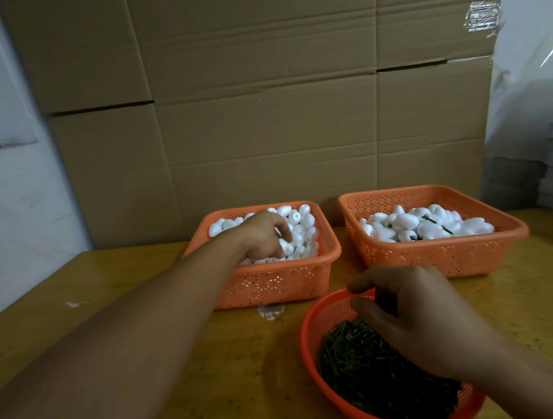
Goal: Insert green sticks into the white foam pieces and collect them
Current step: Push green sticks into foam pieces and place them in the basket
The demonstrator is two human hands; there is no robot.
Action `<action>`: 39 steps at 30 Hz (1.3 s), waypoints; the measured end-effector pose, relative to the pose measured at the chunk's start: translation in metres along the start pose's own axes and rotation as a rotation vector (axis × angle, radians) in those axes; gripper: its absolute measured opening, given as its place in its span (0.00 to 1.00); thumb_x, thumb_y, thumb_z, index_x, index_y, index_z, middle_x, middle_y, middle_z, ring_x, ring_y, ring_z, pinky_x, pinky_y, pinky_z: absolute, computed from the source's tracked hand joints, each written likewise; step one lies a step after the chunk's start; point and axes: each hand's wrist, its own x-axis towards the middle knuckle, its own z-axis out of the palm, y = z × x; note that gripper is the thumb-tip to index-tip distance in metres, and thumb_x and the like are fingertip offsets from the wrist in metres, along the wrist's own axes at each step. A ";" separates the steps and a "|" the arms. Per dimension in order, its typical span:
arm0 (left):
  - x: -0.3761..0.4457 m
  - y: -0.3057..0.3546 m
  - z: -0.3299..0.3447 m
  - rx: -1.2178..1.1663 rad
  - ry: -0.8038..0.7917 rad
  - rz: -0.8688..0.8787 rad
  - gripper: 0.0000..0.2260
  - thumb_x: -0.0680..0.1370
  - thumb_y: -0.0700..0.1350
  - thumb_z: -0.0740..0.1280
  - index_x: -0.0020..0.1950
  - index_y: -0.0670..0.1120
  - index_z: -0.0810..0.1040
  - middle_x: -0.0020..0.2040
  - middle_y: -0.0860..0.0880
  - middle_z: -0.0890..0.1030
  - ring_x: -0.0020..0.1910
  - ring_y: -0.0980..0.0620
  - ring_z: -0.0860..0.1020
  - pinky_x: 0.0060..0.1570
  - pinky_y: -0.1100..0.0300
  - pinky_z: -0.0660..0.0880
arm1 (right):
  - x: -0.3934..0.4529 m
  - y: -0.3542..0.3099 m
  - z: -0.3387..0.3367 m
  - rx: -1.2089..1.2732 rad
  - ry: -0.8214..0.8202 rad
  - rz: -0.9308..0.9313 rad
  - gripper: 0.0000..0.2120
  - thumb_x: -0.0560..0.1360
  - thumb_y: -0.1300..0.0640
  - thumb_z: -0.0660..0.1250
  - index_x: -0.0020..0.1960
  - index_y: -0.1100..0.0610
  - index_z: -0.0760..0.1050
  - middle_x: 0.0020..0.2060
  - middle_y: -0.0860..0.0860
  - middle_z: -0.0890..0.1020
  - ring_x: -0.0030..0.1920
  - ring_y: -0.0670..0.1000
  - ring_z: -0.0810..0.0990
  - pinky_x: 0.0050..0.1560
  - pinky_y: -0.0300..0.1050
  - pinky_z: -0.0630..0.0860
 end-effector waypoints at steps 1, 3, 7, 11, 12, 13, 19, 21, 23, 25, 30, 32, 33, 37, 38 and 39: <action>-0.003 0.002 -0.002 -0.057 0.032 0.026 0.14 0.73 0.37 0.74 0.49 0.55 0.80 0.56 0.52 0.83 0.55 0.49 0.82 0.57 0.50 0.80 | 0.000 0.000 0.000 -0.021 -0.017 -0.002 0.09 0.76 0.47 0.72 0.55 0.43 0.82 0.30 0.40 0.81 0.32 0.41 0.80 0.33 0.42 0.78; -0.012 0.008 -0.004 -0.147 0.085 0.087 0.15 0.73 0.33 0.71 0.49 0.53 0.80 0.54 0.52 0.83 0.56 0.49 0.82 0.56 0.52 0.80 | 0.000 -0.001 0.001 -0.060 -0.041 -0.003 0.11 0.75 0.46 0.73 0.57 0.42 0.81 0.34 0.41 0.82 0.36 0.41 0.81 0.39 0.45 0.80; -0.036 0.026 -0.005 -0.241 0.132 0.241 0.13 0.75 0.31 0.68 0.51 0.50 0.77 0.50 0.47 0.84 0.52 0.46 0.83 0.55 0.44 0.79 | 0.000 0.000 0.003 -0.132 -0.117 0.011 0.15 0.74 0.45 0.73 0.60 0.42 0.80 0.42 0.39 0.84 0.42 0.42 0.82 0.46 0.45 0.80; -0.067 0.041 -0.001 -0.270 0.122 0.413 0.11 0.80 0.37 0.64 0.56 0.52 0.73 0.42 0.48 0.80 0.39 0.50 0.78 0.47 0.47 0.77 | 0.001 0.001 0.004 -0.206 -0.227 0.032 0.10 0.74 0.44 0.71 0.55 0.41 0.82 0.46 0.41 0.85 0.45 0.43 0.82 0.48 0.44 0.80; -0.075 0.045 0.001 -0.267 0.124 0.443 0.10 0.81 0.38 0.63 0.57 0.52 0.73 0.42 0.46 0.79 0.39 0.48 0.76 0.46 0.47 0.76 | 0.001 0.000 0.003 -0.220 -0.252 0.038 0.08 0.74 0.42 0.71 0.52 0.42 0.83 0.43 0.42 0.85 0.42 0.43 0.81 0.45 0.44 0.80; -0.083 0.049 0.004 -0.265 0.130 0.469 0.10 0.81 0.39 0.62 0.58 0.52 0.73 0.43 0.45 0.79 0.41 0.46 0.77 0.48 0.48 0.76 | 0.001 -0.001 0.003 -0.237 -0.274 0.042 0.09 0.74 0.39 0.70 0.47 0.42 0.83 0.39 0.43 0.84 0.38 0.44 0.80 0.41 0.44 0.78; -0.126 0.062 0.028 -0.591 0.003 0.487 0.09 0.81 0.33 0.65 0.52 0.45 0.81 0.44 0.36 0.81 0.42 0.49 0.82 0.47 0.54 0.81 | -0.002 -0.006 -0.001 -0.404 -0.386 0.058 0.25 0.65 0.24 0.65 0.44 0.45 0.76 0.37 0.43 0.78 0.40 0.45 0.78 0.39 0.45 0.74; -0.135 0.060 0.040 -0.702 -0.057 0.471 0.13 0.78 0.29 0.66 0.53 0.45 0.81 0.44 0.39 0.82 0.43 0.50 0.82 0.48 0.59 0.80 | -0.004 -0.007 0.000 -0.442 -0.435 0.018 0.23 0.68 0.30 0.66 0.52 0.46 0.77 0.45 0.43 0.81 0.47 0.47 0.80 0.47 0.47 0.78; -0.143 0.059 0.052 -0.752 -0.093 0.474 0.17 0.75 0.27 0.67 0.55 0.46 0.81 0.46 0.44 0.82 0.45 0.51 0.82 0.52 0.59 0.80 | -0.006 -0.006 0.003 -0.448 -0.451 -0.013 0.18 0.72 0.38 0.66 0.56 0.47 0.76 0.49 0.45 0.81 0.51 0.48 0.80 0.50 0.47 0.78; -0.147 0.059 0.062 -0.733 -0.055 0.488 0.19 0.75 0.27 0.65 0.53 0.51 0.81 0.47 0.50 0.82 0.47 0.53 0.82 0.53 0.58 0.79 | -0.007 -0.005 0.005 -0.447 -0.455 -0.026 0.15 0.74 0.42 0.65 0.58 0.46 0.73 0.52 0.45 0.80 0.53 0.49 0.80 0.48 0.45 0.76; -0.153 0.056 0.071 -0.760 0.077 0.514 0.11 0.77 0.39 0.69 0.54 0.55 0.80 0.47 0.50 0.83 0.45 0.52 0.82 0.49 0.55 0.80 | -0.006 -0.001 0.012 -0.466 -0.466 -0.034 0.14 0.75 0.42 0.64 0.57 0.47 0.76 0.52 0.45 0.81 0.52 0.49 0.80 0.50 0.48 0.78; -0.155 0.056 0.072 -0.746 0.121 0.544 0.08 0.78 0.47 0.69 0.56 0.56 0.77 0.46 0.48 0.83 0.43 0.51 0.82 0.45 0.56 0.80 | -0.006 -0.001 0.015 -0.483 -0.469 -0.038 0.14 0.75 0.42 0.64 0.57 0.47 0.76 0.52 0.46 0.81 0.53 0.51 0.80 0.50 0.48 0.78; -0.156 0.056 0.072 -0.737 0.138 0.553 0.07 0.79 0.50 0.68 0.57 0.56 0.76 0.46 0.48 0.83 0.42 0.50 0.82 0.43 0.56 0.80 | -0.006 0.000 0.017 -0.490 -0.471 -0.040 0.13 0.76 0.42 0.64 0.56 0.47 0.76 0.50 0.46 0.81 0.52 0.51 0.80 0.49 0.48 0.77; -0.157 0.055 0.071 -0.750 0.146 0.546 0.06 0.82 0.53 0.64 0.57 0.56 0.72 0.48 0.48 0.84 0.40 0.49 0.82 0.41 0.56 0.80 | -0.005 0.000 0.019 -0.509 -0.472 -0.034 0.11 0.77 0.44 0.64 0.52 0.49 0.77 0.46 0.46 0.80 0.48 0.50 0.80 0.47 0.47 0.78; -0.157 0.054 0.071 -0.757 0.142 0.535 0.06 0.82 0.54 0.63 0.58 0.56 0.71 0.48 0.48 0.84 0.40 0.49 0.83 0.41 0.55 0.80 | -0.004 -0.001 0.019 -0.512 -0.472 -0.031 0.11 0.77 0.44 0.63 0.53 0.49 0.77 0.47 0.46 0.80 0.48 0.50 0.80 0.48 0.47 0.78; -0.157 0.054 0.071 -0.765 0.139 0.524 0.06 0.83 0.54 0.62 0.58 0.55 0.71 0.48 0.47 0.84 0.40 0.48 0.83 0.41 0.55 0.80 | -0.004 -0.001 0.020 -0.517 -0.471 -0.029 0.11 0.77 0.44 0.63 0.54 0.49 0.77 0.47 0.46 0.81 0.49 0.51 0.81 0.48 0.47 0.78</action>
